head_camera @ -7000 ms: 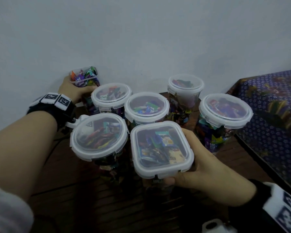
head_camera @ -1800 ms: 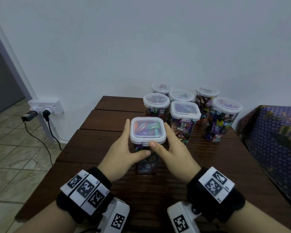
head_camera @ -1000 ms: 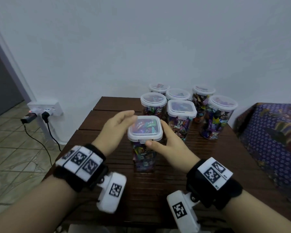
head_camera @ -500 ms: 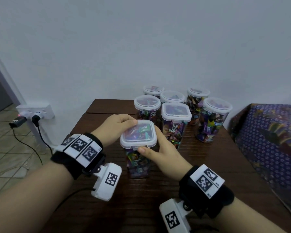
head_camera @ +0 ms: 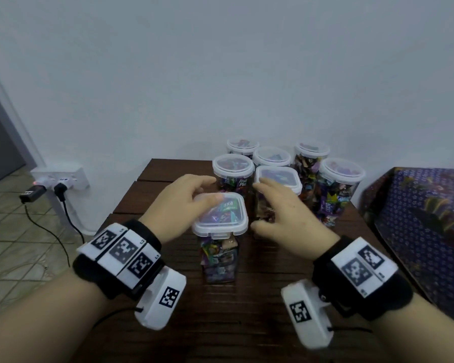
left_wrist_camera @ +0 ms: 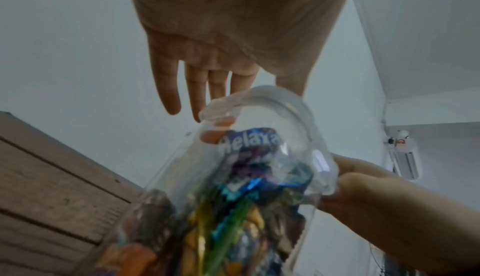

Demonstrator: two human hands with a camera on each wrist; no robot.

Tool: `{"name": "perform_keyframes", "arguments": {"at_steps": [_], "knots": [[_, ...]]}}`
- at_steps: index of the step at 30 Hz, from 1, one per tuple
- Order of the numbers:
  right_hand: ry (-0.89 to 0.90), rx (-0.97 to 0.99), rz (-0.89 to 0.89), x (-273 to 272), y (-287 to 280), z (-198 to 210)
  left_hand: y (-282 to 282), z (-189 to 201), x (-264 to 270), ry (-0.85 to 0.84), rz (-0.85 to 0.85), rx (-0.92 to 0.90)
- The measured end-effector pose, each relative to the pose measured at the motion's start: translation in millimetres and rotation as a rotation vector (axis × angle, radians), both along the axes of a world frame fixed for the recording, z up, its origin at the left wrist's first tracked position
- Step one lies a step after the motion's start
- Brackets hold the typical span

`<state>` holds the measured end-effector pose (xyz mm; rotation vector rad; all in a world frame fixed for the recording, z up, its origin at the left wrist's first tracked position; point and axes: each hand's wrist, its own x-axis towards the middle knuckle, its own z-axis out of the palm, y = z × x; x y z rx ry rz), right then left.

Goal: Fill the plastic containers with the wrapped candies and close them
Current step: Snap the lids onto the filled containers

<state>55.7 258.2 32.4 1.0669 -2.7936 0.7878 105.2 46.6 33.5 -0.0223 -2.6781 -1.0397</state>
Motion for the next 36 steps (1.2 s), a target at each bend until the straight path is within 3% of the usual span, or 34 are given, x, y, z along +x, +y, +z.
{"name": "perform_keyframes", "arguments": {"at_steps": [6, 12, 19, 27, 36], "knots": [[0.081, 0.125, -0.174, -39.1, 4.1, 30.4, 5.1, 4.6, 9.1, -0.194, -0.150, -0.285], [-0.111, 0.291, -0.191, -73.1, 1.1, 38.2, -0.7, 3.2, 7.9, -0.187, -0.159, -0.255], [-0.053, 0.575, -0.238, -77.9, 2.2, 45.0, -15.8, 6.8, 18.0, -0.178, -0.118, -0.272], [-0.024, 0.570, -0.098, -49.4, -12.0, 52.9, -58.6, 11.9, 34.0, -0.223, 0.039, -0.306], [-0.016, 0.471, 0.190, -18.7, -84.7, 54.5, -116.9, 12.0, 34.3, -0.229, 0.250, -0.263]]}}
